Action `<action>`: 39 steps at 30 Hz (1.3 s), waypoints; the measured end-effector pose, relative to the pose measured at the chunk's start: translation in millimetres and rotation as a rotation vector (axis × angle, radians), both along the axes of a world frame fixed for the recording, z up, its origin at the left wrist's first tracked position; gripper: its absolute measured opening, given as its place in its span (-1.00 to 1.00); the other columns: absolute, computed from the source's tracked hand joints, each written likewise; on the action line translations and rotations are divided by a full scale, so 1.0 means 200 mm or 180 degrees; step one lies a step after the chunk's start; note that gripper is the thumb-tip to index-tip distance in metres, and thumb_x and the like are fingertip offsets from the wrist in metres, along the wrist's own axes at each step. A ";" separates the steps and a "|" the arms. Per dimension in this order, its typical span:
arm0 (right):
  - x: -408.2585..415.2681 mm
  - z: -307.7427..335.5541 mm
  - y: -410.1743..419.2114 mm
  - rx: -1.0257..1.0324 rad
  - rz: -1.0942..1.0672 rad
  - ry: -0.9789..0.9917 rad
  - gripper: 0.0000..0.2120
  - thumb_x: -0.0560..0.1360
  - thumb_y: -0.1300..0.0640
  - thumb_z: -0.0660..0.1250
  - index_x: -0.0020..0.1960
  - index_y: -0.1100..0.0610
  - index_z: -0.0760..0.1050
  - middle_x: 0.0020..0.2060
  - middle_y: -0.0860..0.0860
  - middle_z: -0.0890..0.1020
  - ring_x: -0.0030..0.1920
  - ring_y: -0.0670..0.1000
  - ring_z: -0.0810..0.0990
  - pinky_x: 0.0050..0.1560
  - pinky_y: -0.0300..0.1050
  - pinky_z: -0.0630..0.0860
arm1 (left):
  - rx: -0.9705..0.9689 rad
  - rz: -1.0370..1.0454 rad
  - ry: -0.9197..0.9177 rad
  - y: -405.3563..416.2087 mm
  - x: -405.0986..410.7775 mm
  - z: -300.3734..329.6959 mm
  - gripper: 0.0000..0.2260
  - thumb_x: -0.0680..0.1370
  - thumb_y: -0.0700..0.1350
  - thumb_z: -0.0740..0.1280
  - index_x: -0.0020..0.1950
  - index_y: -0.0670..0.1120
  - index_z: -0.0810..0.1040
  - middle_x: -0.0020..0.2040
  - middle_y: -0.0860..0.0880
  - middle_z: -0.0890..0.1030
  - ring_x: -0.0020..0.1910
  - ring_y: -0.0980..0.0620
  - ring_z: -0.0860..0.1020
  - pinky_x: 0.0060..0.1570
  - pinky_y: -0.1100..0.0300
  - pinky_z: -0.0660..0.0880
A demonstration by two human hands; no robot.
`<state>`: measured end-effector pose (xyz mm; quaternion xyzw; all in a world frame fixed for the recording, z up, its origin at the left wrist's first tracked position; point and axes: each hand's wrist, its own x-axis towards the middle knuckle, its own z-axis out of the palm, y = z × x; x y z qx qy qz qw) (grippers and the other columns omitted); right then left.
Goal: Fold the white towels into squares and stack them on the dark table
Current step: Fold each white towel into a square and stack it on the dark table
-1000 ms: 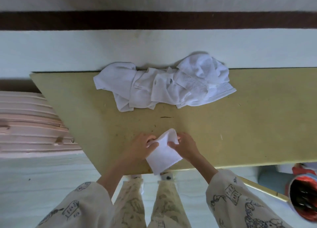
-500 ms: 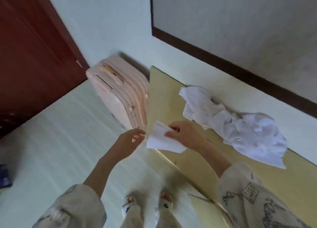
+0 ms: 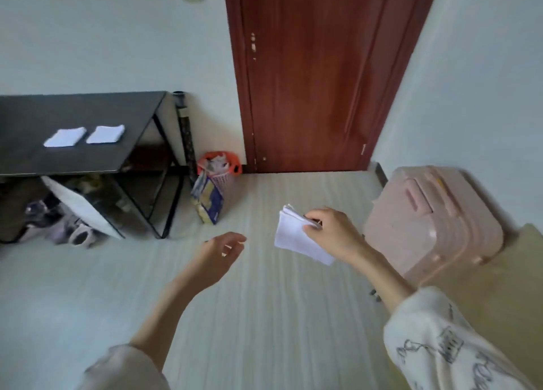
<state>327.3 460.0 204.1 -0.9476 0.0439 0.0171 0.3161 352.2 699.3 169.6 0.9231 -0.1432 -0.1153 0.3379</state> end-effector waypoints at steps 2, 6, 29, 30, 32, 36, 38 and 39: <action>0.14 0.02 0.31 0.0051 0.0205 -0.0088 -0.84 0.44 0.19 0.27 -0.31 0.20 0.41 -0.38 0.03 0.44 -0.26 0.10 0.43 -0.27 -0.07 0.29 | 0.0028 0.0238 -0.0095 0.34 0.03 0.03 -0.82 0.57 -0.12 0.25 0.14 -0.05 0.57 -0.03 0.05 0.62 -0.12 0.10 0.56 -0.09 0.30 0.39; 0.41 0.08 0.84 0.0068 0.0615 -0.0258 -0.88 0.45 0.17 0.29 -0.18 0.23 0.51 -0.25 0.09 0.56 -0.18 0.13 0.51 -0.17 -0.02 0.42 | 0.0040 0.0733 -0.0127 0.92 0.08 0.08 -0.81 0.58 -0.14 0.23 0.14 -0.04 0.56 -0.01 0.04 0.62 -0.05 0.07 0.58 0.02 0.22 0.47; 2.33 0.13 2.43 0.0224 0.2225 -0.0436 -0.82 0.52 0.12 0.28 0.07 0.11 0.59 -0.04 -0.05 0.56 -0.07 -0.09 0.48 -0.13 -0.33 0.29 | -0.0923 0.1374 -0.0130 2.20 1.89 0.24 -0.60 0.46 -0.17 0.41 0.27 -0.01 0.44 0.11 0.06 0.55 0.15 0.12 0.50 0.20 0.21 0.41; 2.41 0.13 2.47 0.0242 0.2226 -0.0411 -0.83 0.52 0.12 0.28 0.07 0.11 0.59 -0.05 -0.05 0.55 -0.07 -0.09 0.48 -0.12 -0.32 0.29 | -0.0918 0.1333 -0.0150 2.24 1.98 0.24 -0.64 0.46 -0.18 0.41 0.22 0.02 0.46 0.09 0.08 0.57 0.13 0.14 0.52 0.20 0.21 0.41; 2.57 0.12 2.53 0.0243 0.2246 -0.0315 -0.83 0.53 0.11 0.28 0.06 0.10 0.59 -0.07 -0.08 0.53 -0.07 -0.11 0.47 -0.17 -0.37 0.29 | -0.0911 0.1301 -0.0170 2.31 2.15 0.22 -0.75 0.46 -0.16 0.41 0.07 0.09 0.49 0.00 0.14 0.59 0.06 0.16 0.56 0.20 0.16 0.44; 2.87 0.06 2.64 0.0272 0.2178 -0.0097 -0.85 0.53 0.11 0.28 0.03 0.09 0.59 -0.10 -0.12 0.53 -0.09 -0.14 0.48 -0.16 -0.49 0.32 | -0.1013 0.1220 -0.0010 2.44 2.46 0.16 -0.84 0.45 -0.12 0.43 -0.12 0.10 0.48 -0.10 0.09 0.61 -0.04 0.15 0.60 0.11 0.15 0.51; 3.02 0.04 2.70 0.0376 0.2093 0.0012 -0.85 0.53 0.11 0.27 0.03 0.10 0.58 -0.09 -0.11 0.55 -0.08 -0.13 0.50 -0.13 -0.47 0.34 | -0.1056 0.1094 0.0116 2.51 2.63 0.14 -0.89 0.47 -0.08 0.41 -0.10 0.02 0.49 -0.11 0.02 0.63 -0.08 0.15 0.61 0.04 0.18 0.54; 3.10 0.02 2.74 0.0433 0.2037 0.0092 -0.84 0.54 0.10 0.27 0.04 0.11 0.58 -0.07 -0.09 0.57 -0.06 -0.11 0.52 -0.09 -0.43 0.35 | -0.1087 0.1025 0.0158 2.54 2.72 0.13 -0.90 0.49 -0.07 0.38 -0.08 -0.04 0.49 -0.10 -0.04 0.63 -0.11 0.13 0.62 0.01 0.17 0.56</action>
